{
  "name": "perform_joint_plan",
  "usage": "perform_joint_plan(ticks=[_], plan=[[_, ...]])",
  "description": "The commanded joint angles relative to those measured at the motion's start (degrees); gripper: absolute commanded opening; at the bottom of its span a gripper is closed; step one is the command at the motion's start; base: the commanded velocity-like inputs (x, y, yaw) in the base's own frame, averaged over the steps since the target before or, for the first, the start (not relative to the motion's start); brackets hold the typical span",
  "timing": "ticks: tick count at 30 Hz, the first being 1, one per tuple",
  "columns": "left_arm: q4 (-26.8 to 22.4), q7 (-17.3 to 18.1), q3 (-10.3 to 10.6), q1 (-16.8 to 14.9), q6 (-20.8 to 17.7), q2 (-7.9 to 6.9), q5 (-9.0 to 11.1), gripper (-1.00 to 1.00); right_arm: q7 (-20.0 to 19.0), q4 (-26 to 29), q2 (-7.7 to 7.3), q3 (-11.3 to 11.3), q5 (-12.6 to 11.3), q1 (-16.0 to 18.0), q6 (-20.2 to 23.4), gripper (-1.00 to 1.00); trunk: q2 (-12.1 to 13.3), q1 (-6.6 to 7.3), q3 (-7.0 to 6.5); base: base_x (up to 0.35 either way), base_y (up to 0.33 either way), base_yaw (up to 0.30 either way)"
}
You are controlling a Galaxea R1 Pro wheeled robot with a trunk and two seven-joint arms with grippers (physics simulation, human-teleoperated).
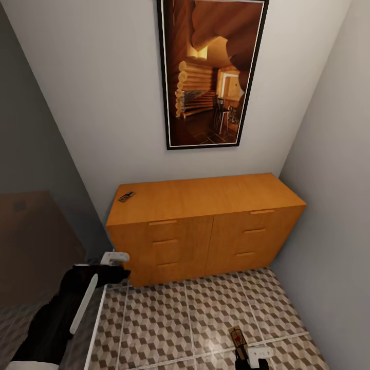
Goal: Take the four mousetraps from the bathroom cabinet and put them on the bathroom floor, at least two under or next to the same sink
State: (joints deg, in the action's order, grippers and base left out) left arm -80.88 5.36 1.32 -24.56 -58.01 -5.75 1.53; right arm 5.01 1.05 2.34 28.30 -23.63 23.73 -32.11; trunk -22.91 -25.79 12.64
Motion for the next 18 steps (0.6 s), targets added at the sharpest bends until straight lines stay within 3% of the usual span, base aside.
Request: perform_joint_plan(ticks=[1,6,9,13,16,18], plan=[[1.44,0.0,0.0,-2.47,-0.03,0.05,0.02,1.0,0.0,0.0,-0.01,0.0,-0.01,0.0,-0.01,-1.0,-0.01,0.01,0.01,0.0,0.0,0.0],[10.6,0.0,-0.08,-13.6,-0.08,0.84,0.05,1.0,-0.1,0.0,0.0,0.0,-0.02,0.01,0.01,-1.0,-0.01,0.01,0.01,0.0,0.0,0.0],[14.7,-0.03,-0.09,-19.62,-0.02,2.51,0.02,1.0,-0.19,0.0,0.02,0.0,-0.02,0.03,0.02,-1.0,-0.01,0.01,0.01,0.0,0.0,0.0],[20.46,-0.57,-0.15,-29.97,0.13,5.83,-0.17,1.0,-0.3,0.0,0.03,0.0,-0.02,0.01,0.03,-1.0,-0.01,0.01,0.01,0.0,0.0,0.0],[25.59,-5.12,-0.17,-36.96,0.17,6.85,-0.27,1.0,-0.32,0.0,-0.03,0.0,-0.02,0.02,0.01,-1.0,-0.01,0.01,0.01,0.0,0.0,0.0],[27.28,-8.56,-0.18,-39.69,0.14,7.49,-0.25,1.0,-0.34,0.0,-0.01,0.02,-0.02,0.01,0.01,-1.0,-0.01,0.01,0.01,0.0,0.0,0.0]])
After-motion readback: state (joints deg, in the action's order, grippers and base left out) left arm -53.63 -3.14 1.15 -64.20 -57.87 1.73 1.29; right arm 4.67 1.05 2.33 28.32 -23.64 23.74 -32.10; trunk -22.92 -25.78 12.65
